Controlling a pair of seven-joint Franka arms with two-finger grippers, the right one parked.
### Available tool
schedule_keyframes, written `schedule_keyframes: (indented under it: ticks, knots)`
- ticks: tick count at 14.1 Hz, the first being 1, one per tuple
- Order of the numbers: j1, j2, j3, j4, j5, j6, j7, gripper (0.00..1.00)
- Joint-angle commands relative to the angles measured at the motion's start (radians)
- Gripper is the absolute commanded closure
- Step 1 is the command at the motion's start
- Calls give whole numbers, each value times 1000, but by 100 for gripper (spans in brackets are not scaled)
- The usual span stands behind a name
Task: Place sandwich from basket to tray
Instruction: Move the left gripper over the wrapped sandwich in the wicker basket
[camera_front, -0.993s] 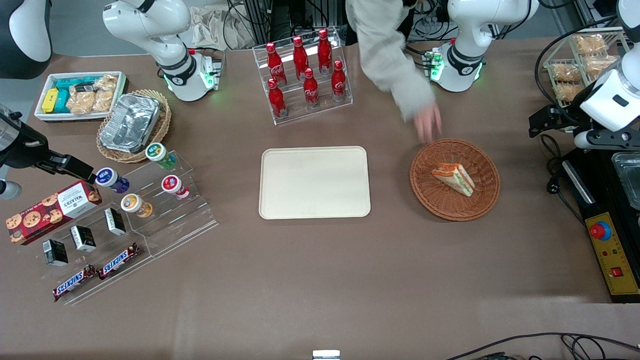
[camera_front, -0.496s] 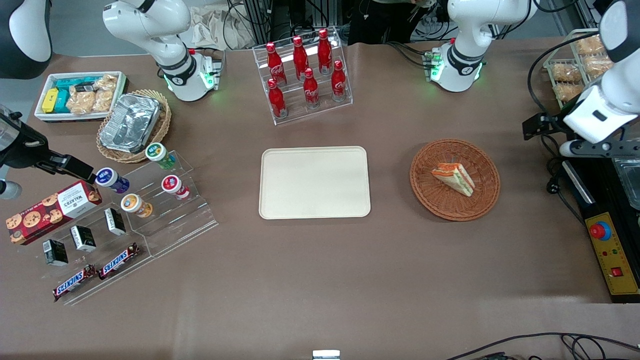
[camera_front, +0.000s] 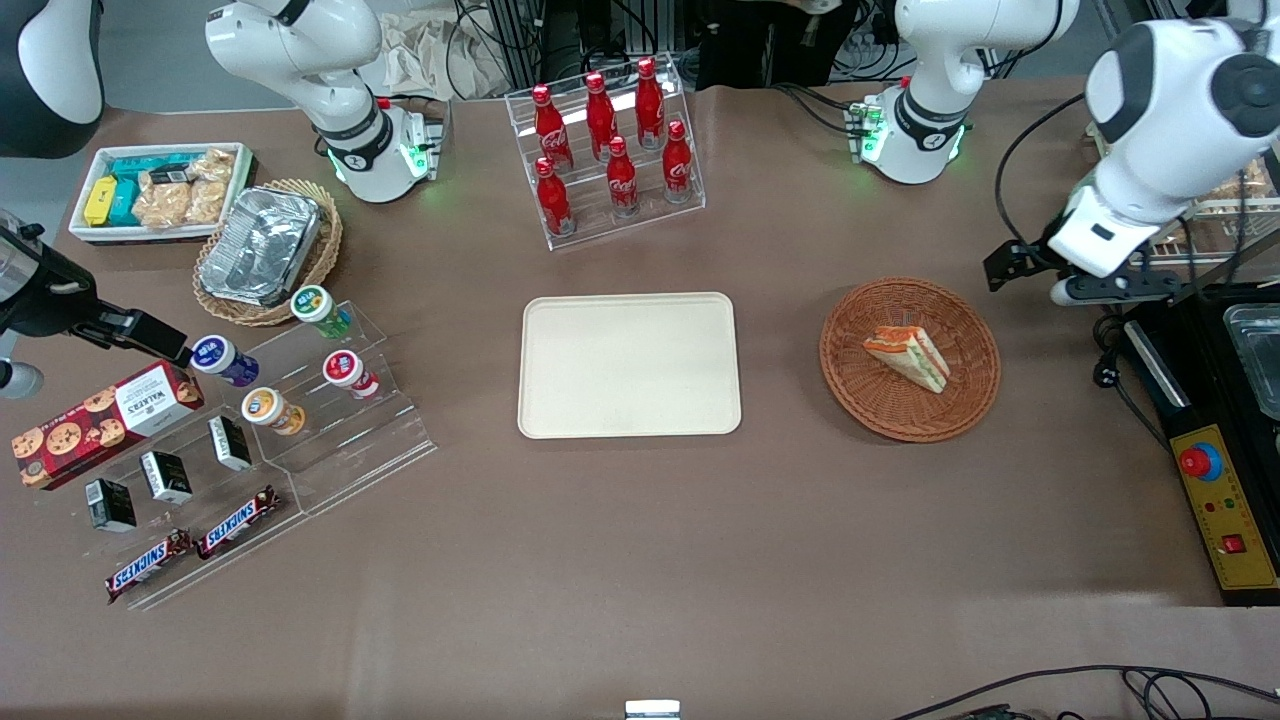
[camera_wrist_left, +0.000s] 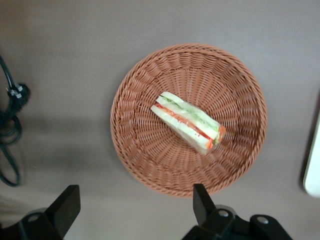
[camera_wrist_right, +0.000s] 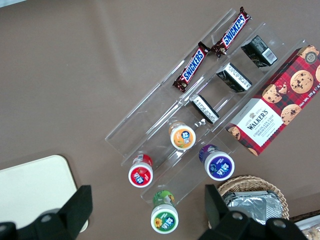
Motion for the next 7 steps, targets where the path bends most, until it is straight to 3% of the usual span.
schedule_keyframes:
  ticks: [1, 7]
  knots:
    - [-11, -10, -20, -75, 5, 92, -234, 0]
    - [-21, 102, -84, -81, -11, 224, -625, 0]
